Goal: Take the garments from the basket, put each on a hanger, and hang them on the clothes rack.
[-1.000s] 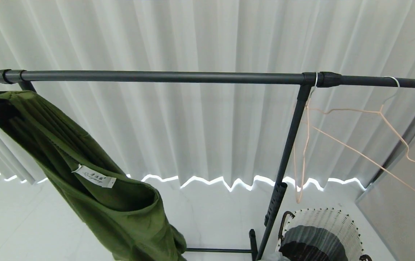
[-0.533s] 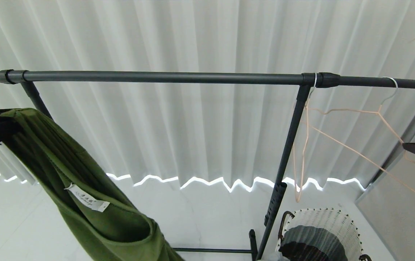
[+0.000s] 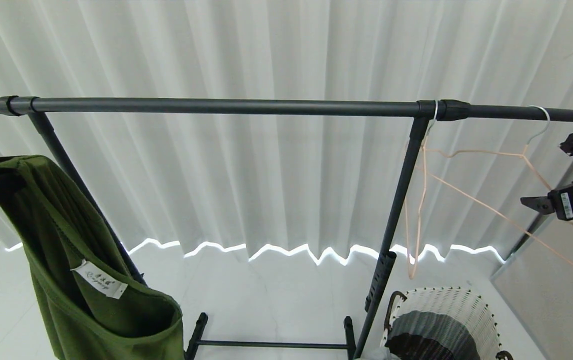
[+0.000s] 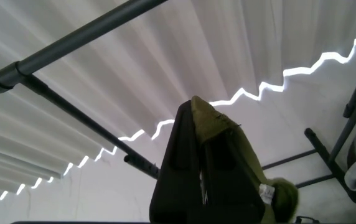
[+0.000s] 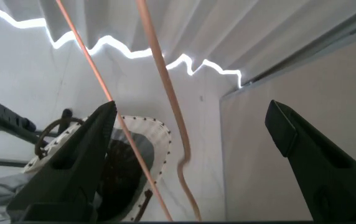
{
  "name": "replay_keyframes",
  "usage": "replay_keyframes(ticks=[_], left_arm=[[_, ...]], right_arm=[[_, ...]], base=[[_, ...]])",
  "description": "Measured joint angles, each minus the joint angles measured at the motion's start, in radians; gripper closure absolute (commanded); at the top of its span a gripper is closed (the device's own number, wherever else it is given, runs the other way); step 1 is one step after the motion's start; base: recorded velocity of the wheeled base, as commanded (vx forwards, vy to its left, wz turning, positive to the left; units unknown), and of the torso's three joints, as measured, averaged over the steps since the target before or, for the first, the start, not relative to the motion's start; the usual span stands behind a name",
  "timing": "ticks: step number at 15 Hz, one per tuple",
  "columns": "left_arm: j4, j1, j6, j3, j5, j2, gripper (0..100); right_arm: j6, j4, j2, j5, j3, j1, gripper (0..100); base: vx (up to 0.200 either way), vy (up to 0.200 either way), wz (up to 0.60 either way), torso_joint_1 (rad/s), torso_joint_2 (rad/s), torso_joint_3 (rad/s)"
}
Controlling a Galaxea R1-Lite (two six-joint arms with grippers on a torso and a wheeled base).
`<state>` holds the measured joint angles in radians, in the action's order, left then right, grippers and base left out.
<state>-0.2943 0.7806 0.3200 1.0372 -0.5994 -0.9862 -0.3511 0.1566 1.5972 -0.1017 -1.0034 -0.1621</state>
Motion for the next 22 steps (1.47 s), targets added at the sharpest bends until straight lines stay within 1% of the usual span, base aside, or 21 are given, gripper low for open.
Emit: replay_keyframes(ticks=[2, 8, 11, 14, 16, 19, 22], left_arm=[[0.0, 0.0, 0.0, -0.011, 0.016, 0.002, 100], [0.0, 0.0, 0.0, -0.019, 0.018, 0.005, 100], [0.0, 0.0, 0.0, -0.02, 0.017, 0.008, 100], [0.0, 0.0, 0.0, -0.02, 0.019, 0.009, 100], [0.0, 0.0, 0.0, -0.02, 0.019, 0.009, 100], [0.0, 0.0, 0.0, -0.02, 0.019, 0.008, 100], [0.0, 0.0, 0.0, -0.02, 0.019, 0.008, 100]], right_arm=[[0.007, 0.001, 0.021, -0.033, 0.003, -0.002, 0], [0.047, 0.001, 0.024, -0.162, 0.016, 0.001, 0], [0.061, -0.002, 0.002, -0.199, 0.047, 0.004, 0], [0.087, -0.003, -0.039, -0.266, 0.095, 0.009, 0], [0.092, -0.003, -0.06, -0.275, 0.11, 0.014, 0], [0.095, 0.001, -0.07, -0.27, 0.114, 0.014, 0], [0.121, 0.002, -0.063, -0.228, 0.114, 0.014, 0]], base=[[0.0, 0.0, 0.0, 0.0, 0.0, 0.0], [0.0, 0.0, 0.0, 0.0, 0.0, 0.0], [0.0, 0.0, 0.0, 0.0, 0.0, 0.0], [0.0, 0.0, 0.0, 0.0, 0.0, 0.0], [0.0, 0.0, 0.0, 0.0, 0.0, 0.0], [0.0, 0.0, 0.0, 0.0, 0.0, 0.0], [0.0, 0.0, 0.0, 0.0, 0.0, 0.0]])
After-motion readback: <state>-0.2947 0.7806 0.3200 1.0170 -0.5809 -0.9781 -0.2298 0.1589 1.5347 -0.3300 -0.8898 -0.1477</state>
